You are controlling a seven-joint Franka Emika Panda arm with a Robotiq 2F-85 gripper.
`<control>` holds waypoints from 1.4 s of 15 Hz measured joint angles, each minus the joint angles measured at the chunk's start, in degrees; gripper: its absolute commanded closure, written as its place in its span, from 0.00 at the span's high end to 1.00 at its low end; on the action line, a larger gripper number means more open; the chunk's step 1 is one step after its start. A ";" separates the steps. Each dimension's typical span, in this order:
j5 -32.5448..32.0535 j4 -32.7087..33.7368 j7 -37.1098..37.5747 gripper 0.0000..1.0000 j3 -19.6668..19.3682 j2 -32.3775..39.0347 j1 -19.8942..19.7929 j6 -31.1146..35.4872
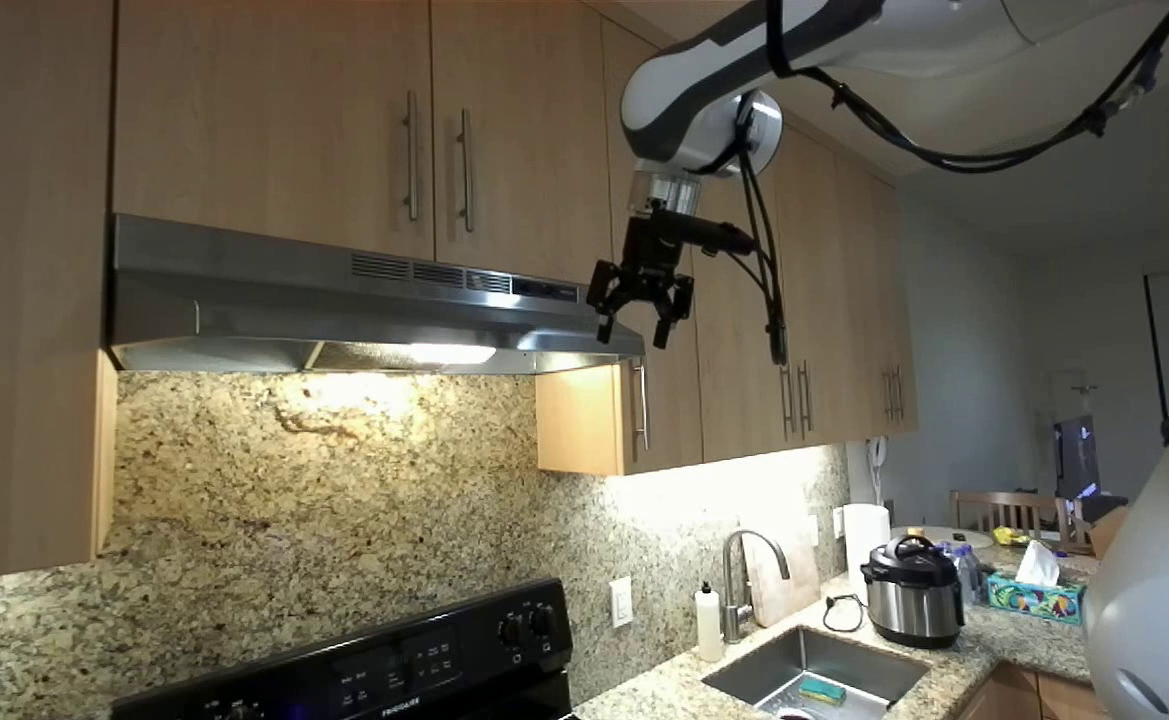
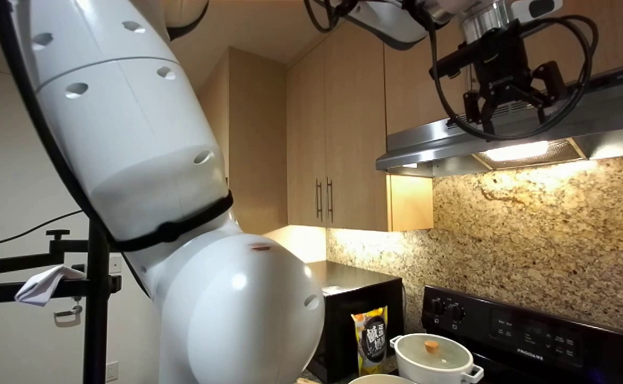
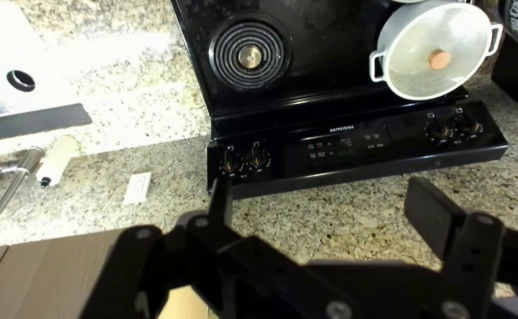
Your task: Turn on the light above the stove
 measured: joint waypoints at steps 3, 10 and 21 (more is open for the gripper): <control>1.52 -4.63 -2.91 1.00 -0.19 -1.51 0.08 -0.36; 8.07 -9.99 -17.84 1.00 -2.24 -0.84 3.24 -5.26; 7.59 -9.75 -18.85 1.00 -1.74 2.49 3.40 -10.84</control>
